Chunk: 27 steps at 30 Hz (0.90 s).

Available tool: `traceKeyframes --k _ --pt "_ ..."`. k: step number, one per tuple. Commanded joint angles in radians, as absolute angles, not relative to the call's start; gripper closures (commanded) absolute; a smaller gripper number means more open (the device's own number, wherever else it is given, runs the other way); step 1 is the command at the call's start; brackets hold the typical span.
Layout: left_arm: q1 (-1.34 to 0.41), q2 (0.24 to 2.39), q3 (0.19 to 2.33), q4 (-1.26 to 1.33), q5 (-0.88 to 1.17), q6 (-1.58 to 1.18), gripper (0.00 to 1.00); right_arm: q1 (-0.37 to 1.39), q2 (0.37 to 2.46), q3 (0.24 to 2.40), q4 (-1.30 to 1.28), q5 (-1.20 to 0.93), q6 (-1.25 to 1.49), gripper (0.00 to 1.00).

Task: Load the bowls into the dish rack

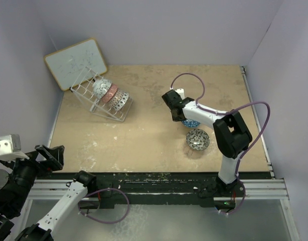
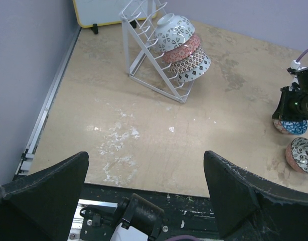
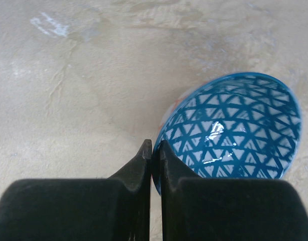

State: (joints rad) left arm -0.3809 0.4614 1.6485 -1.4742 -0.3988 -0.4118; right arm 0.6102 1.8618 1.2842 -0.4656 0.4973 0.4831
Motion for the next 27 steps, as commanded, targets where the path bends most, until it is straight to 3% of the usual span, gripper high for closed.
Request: traceKeyframes --k 1,7,11,20,27 --pt "-0.385 0.468 1.645 -1.434 -0.402 -0.426 0.01 0.612 1.820 1.285 -0.458 0.489 0.469 1.00" --pt "-0.385 0.463 1.650 -1.446 -0.405 -0.429 0.01 0.611 1.748 1.328 -0.415 0.413 0.446 1.00" --pt "-0.385 0.463 1.655 -1.451 -0.409 -0.431 0.01 0.612 1.650 1.351 -0.290 0.212 0.433 1.00" --pt "-0.385 0.478 1.671 -1.447 -0.408 -0.426 0.01 0.611 1.542 1.364 0.311 -0.408 0.665 1.00" --pt "-0.385 0.489 1.697 -1.452 -0.407 -0.423 0.01 0.612 1.759 1.448 1.064 -0.652 1.200 1.00"
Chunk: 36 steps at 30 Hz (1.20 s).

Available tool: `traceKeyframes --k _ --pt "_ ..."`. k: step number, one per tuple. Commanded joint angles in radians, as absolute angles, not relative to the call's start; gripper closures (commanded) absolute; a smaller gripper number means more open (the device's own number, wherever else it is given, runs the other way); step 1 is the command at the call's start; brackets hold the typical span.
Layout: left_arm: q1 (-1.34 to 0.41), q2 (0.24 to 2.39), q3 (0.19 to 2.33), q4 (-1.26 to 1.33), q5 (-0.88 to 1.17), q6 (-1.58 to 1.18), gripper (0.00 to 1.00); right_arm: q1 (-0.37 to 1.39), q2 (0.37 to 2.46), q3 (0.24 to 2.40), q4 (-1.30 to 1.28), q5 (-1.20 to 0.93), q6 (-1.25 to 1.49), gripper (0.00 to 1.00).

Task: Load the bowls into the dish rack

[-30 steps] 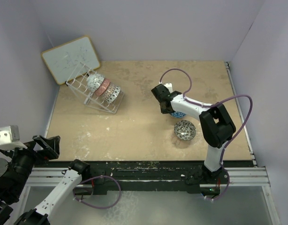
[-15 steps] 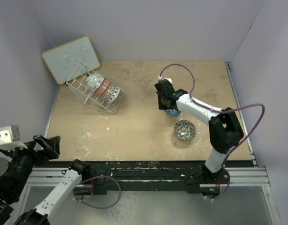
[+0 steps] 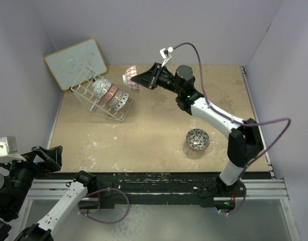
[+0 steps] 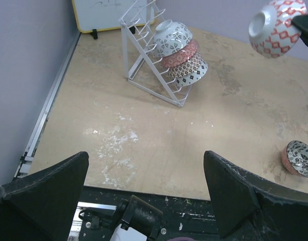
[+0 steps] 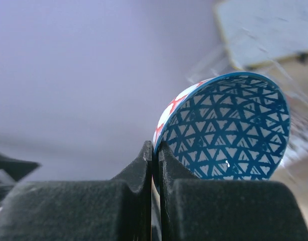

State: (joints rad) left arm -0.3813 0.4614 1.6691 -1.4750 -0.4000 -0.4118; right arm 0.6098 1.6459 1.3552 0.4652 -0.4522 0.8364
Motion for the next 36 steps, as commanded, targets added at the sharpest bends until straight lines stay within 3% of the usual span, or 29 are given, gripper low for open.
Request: traceKeyframes --k 1,7,15,28,36 --pt "-0.384 0.490 1.701 -1.455 -0.407 -0.423 0.01 0.615 1.814 1.478 1.185 -0.656 1.297 1.00" --pt "-0.384 0.501 1.733 -1.469 -0.417 -0.417 0.01 0.664 2.129 1.771 1.503 -0.558 1.567 1.00" --pt "-0.385 0.509 1.757 -1.476 -0.430 -0.407 0.01 0.719 2.411 2.124 1.443 -0.390 1.649 1.00" --pt "-0.392 0.499 1.750 -1.470 -0.423 -0.404 0.01 0.786 2.586 2.288 1.333 -0.249 1.661 1.00" --pt "-0.392 0.487 1.754 -1.486 -0.428 -0.410 0.01 0.817 2.558 2.250 1.208 -0.189 1.586 1.00"
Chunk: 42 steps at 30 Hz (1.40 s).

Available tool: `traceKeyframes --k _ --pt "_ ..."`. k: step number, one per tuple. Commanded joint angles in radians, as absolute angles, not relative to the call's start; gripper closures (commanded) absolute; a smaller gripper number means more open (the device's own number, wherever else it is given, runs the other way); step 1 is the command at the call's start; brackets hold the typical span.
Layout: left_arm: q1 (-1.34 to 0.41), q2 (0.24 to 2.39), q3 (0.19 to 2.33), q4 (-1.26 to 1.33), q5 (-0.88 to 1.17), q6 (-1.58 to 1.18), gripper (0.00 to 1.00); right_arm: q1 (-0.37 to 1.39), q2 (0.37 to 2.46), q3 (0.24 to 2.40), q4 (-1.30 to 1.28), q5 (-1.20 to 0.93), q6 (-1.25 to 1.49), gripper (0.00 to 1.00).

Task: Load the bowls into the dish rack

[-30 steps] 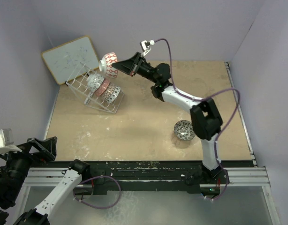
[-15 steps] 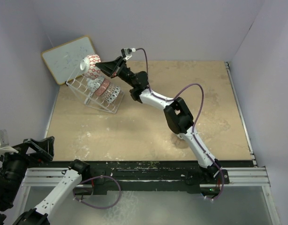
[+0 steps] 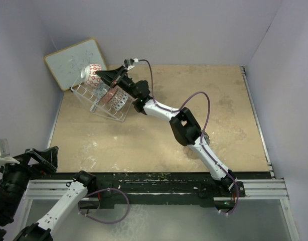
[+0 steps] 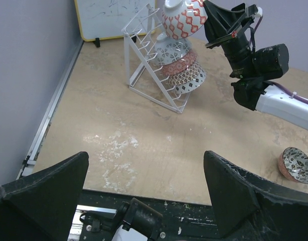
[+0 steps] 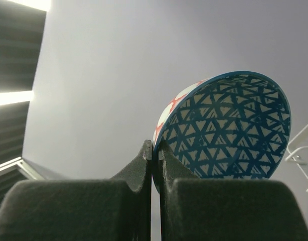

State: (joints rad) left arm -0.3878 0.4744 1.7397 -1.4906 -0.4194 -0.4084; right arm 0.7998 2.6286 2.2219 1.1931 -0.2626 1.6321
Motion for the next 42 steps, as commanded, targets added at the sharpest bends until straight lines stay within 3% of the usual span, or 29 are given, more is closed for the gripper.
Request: traceKeyframes --k 1,32,42 --pt "-0.391 0.485 1.754 -1.486 -0.428 -0.410 0.01 0.819 2.559 2.259 1.189 -0.187 1.571 1.00" --pt "-0.413 0.467 1.761 -1.511 -0.453 -0.429 0.01 0.825 2.639 2.278 1.019 -0.132 1.632 0.98" --pt "-0.414 0.468 1.762 -1.512 -0.454 -0.434 0.01 0.818 2.595 2.215 0.958 -0.134 1.619 0.86"
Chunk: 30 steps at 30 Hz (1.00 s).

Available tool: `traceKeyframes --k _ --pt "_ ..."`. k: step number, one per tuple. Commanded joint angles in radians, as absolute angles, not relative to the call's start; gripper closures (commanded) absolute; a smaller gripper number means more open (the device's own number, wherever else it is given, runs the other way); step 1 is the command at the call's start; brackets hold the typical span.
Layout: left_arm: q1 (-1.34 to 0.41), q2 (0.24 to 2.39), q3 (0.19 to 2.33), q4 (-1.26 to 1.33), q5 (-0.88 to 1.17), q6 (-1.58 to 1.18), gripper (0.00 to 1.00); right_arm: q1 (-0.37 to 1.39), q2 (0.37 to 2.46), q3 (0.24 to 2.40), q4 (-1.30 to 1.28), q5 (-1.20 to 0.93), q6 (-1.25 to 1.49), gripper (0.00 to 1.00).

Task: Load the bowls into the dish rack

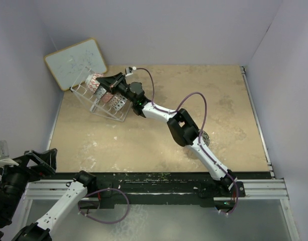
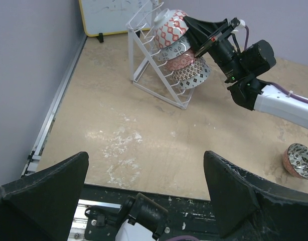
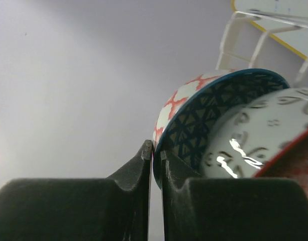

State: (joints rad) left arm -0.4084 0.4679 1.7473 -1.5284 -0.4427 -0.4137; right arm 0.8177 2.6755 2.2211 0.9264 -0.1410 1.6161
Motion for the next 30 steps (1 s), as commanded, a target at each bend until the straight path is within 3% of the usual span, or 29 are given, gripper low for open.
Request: traceKeyframes --k 1,6,10,30 --pt "-0.414 0.469 1.763 -1.511 -0.454 -0.434 0.01 0.818 2.594 2.214 0.948 -0.136 1.619 0.84" --pt "-0.416 0.472 1.763 -1.506 -0.454 -0.432 0.01 0.815 2.569 2.190 0.914 -0.133 1.607 0.76" --pt "-0.417 0.473 1.764 -1.506 -0.454 -0.432 0.01 0.813 2.538 2.169 0.881 -0.132 1.581 0.61" --pt "-0.417 0.462 1.769 -1.520 -0.457 -0.444 0.01 0.812 2.392 2.046 0.588 -0.090 1.529 0.57"
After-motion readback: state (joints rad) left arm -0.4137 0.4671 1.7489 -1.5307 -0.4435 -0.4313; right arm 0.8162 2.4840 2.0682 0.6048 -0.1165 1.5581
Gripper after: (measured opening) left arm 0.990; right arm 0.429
